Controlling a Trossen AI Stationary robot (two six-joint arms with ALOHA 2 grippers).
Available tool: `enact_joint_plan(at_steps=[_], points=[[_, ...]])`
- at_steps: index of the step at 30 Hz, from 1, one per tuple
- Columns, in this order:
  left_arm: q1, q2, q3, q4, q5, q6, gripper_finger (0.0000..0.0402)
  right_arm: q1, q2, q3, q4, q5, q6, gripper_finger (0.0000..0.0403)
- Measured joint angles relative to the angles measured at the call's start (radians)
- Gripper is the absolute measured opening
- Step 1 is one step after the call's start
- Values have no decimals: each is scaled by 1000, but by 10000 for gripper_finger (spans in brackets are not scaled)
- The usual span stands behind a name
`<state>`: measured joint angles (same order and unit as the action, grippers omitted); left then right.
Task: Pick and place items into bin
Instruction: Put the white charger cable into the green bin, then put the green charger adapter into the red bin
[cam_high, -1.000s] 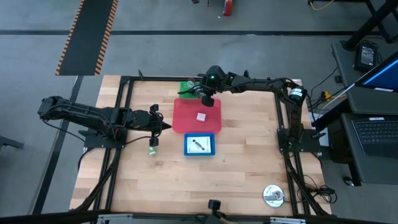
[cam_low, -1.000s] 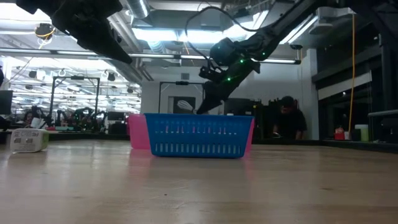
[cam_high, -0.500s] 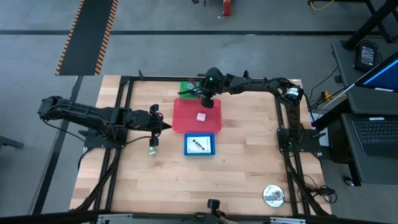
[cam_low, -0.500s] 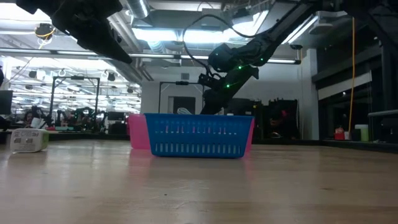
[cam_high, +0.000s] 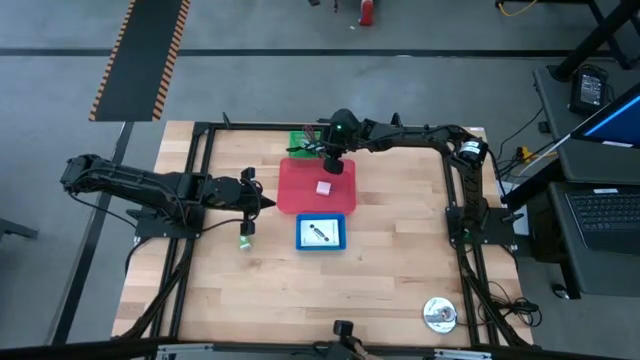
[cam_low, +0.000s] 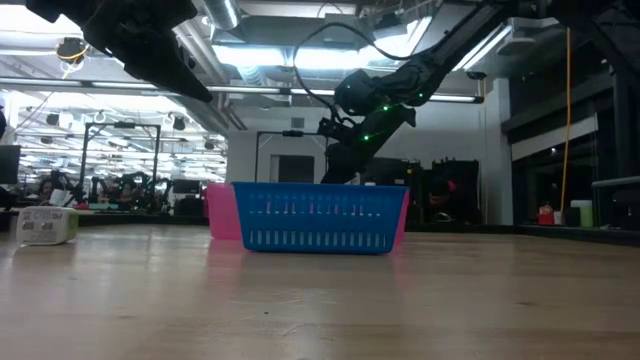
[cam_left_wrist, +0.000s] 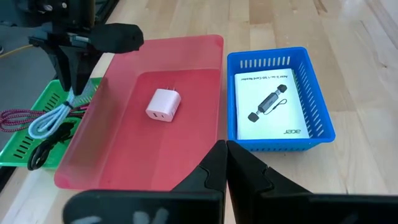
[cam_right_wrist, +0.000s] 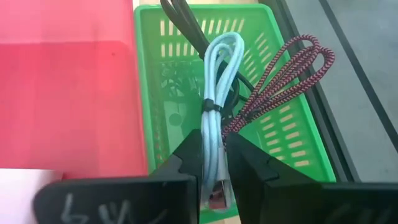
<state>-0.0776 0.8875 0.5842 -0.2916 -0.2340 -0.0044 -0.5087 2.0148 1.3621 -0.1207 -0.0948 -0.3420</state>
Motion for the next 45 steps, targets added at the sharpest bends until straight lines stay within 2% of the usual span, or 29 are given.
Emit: enact_joint_plan(at_steps=[4, 11, 20, 27, 32, 36, 40, 43, 45], points=[[0, 0, 0, 0, 0, 0, 3, 0, 0, 0, 5, 3, 2, 54], [0, 0, 0, 0, 0, 3, 3, 0, 0, 0, 42, 75, 17, 55], [0, 0, 0, 0, -7, 27, 3, 15, -33, -2, 43, 79, 34, 54], [0, 0, 0, -3, -8, 14, 3, 122, -150, -2, 11, 75, 18, 5], [-4, 0, 0, -3, -6, -9, 3, 220, -254, -1, -38, 17, 3, 4], [-28, 2, 0, 2, -10, -68, 3, 288, -313, -1, -104, 10, -7, 2], [-75, 28, -1, 4, -31, -166, 3, 338, -363, -96, -57, 17, 9, 1], [-131, 79, -1, -3, -72, -224, 3, 389, -395, -240, 59, 25, 71, 0], [-171, 116, -1, -4, -96, -264, 3, 430, -419, -347, 161, 78, 121, 0]])
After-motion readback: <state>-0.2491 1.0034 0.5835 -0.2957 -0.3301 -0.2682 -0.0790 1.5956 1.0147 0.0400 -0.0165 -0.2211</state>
